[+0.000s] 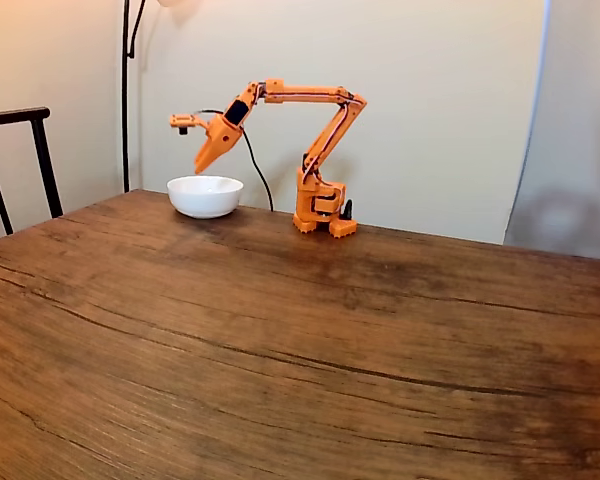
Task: Grasp the cube and drop it in the bowl
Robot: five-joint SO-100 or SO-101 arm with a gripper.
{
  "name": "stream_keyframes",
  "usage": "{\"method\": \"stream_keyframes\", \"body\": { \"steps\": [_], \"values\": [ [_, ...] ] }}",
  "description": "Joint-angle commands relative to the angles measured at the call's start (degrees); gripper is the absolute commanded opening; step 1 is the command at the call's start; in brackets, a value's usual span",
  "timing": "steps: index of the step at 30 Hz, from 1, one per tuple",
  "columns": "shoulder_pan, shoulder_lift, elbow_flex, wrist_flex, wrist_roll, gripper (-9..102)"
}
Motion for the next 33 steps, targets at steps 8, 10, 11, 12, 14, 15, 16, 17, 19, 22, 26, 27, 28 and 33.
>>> {"method": "stream_keyframes", "body": {
  "steps": [8,10,11,12,14,15,16,17,19,22,26,27,28,33],
  "values": [
    [-11.51,1.67,-13.89,13.36,-3.60,26],
    [-14.94,1.67,-15.73,14.77,-3.60,26],
    [-16.79,1.67,-16.52,15.12,-3.60,26],
    [-18.72,1.67,-17.23,15.47,-3.60,26],
    [-22.50,1.67,-18.11,15.47,-4.04,26],
    [-24.52,1.67,-18.54,15.38,-4.48,26],
    [-26.37,1.67,-18.90,15.38,-4.92,26],
    [-28.30,1.67,-19.25,15.38,-5.19,26],
    [-32.08,1.67,-20.13,15.47,-5.27,26],
    [-37.71,1.67,-20.92,15.47,-5.62,26],
    [-46.49,1.67,-20.57,15.47,-8.17,26],
    [-48.69,1.67,-20.48,15.47,-8.09,26],
    [-51.15,1.67,-20.57,15.47,-8.09,26],
    [-61.52,3.96,-19.86,15.47,-8.09,26]
  ]
}}
